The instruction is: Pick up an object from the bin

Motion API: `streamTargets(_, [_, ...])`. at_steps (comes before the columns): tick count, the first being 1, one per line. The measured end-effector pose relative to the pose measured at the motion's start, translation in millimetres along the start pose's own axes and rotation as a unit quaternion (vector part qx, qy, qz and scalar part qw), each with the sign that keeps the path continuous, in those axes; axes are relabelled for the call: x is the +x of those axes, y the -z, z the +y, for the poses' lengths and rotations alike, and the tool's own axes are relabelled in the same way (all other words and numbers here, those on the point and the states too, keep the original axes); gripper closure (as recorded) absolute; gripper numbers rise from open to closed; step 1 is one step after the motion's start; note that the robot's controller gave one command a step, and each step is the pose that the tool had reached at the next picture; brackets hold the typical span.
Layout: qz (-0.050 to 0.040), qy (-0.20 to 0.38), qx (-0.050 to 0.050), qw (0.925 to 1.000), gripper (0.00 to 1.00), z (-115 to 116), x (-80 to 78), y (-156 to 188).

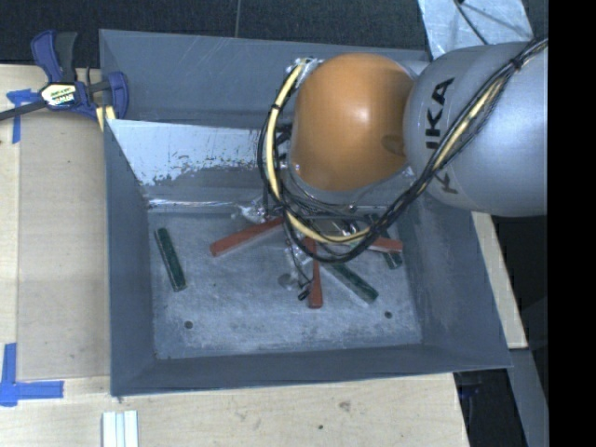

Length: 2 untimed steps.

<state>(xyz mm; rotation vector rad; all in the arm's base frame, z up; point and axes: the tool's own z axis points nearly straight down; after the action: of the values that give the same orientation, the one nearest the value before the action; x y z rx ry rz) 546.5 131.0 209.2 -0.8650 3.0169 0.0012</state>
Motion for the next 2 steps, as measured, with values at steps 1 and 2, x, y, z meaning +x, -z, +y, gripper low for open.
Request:
streamTargets(1, [0.0028, 0.067, -0.001, 0.9977, 0.00, -11.8, -25.3, -101.1])
streamTargets(2, [0.0000, 0.098, 0.000, 0.9952, 0.00, -41.8, -46.6, -139.9])
